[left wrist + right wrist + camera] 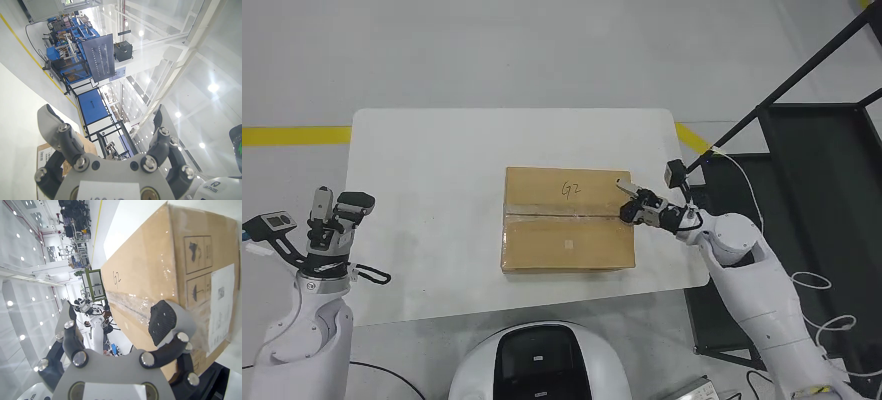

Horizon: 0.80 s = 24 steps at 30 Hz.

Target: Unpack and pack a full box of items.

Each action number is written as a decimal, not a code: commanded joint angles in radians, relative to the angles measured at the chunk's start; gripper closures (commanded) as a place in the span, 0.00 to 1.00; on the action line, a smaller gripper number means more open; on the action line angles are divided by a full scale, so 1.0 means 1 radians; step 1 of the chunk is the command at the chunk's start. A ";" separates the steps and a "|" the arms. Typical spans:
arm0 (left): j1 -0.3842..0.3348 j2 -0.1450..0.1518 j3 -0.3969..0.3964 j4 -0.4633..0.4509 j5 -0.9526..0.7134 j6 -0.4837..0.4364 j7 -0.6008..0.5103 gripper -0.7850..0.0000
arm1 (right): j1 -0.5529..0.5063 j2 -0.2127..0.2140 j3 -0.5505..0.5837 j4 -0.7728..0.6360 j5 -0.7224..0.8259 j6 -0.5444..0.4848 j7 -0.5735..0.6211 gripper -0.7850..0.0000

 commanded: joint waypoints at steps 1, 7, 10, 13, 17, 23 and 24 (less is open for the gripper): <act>0.000 0.000 0.000 0.000 0.000 0.000 0.000 0.00 | -0.017 0.002 0.027 0.000 0.028 -0.014 -0.006 0.00; 0.000 0.000 0.000 0.000 0.000 0.000 0.000 0.00 | -0.067 0.011 0.128 0.020 0.102 -0.068 -0.016 0.00; 0.000 0.000 0.000 0.000 0.000 0.000 0.000 0.00 | -0.086 0.013 0.174 0.039 0.140 -0.104 -0.022 0.00; 0.000 0.000 0.000 0.000 0.000 0.000 0.000 0.00 | -0.102 0.015 0.211 0.049 0.170 -0.146 -0.024 0.00; 0.000 0.000 0.000 0.000 0.000 0.000 0.000 0.00 | -0.108 0.015 0.228 0.051 0.199 -0.173 -0.012 0.00; 0.000 0.000 0.000 0.000 0.000 0.000 0.000 0.00 | -0.108 0.015 0.228 0.051 0.200 -0.174 -0.011 0.00; 0.000 0.000 0.000 0.000 0.000 0.000 0.000 0.00 | -0.108 0.015 0.228 0.051 0.200 -0.173 -0.012 0.00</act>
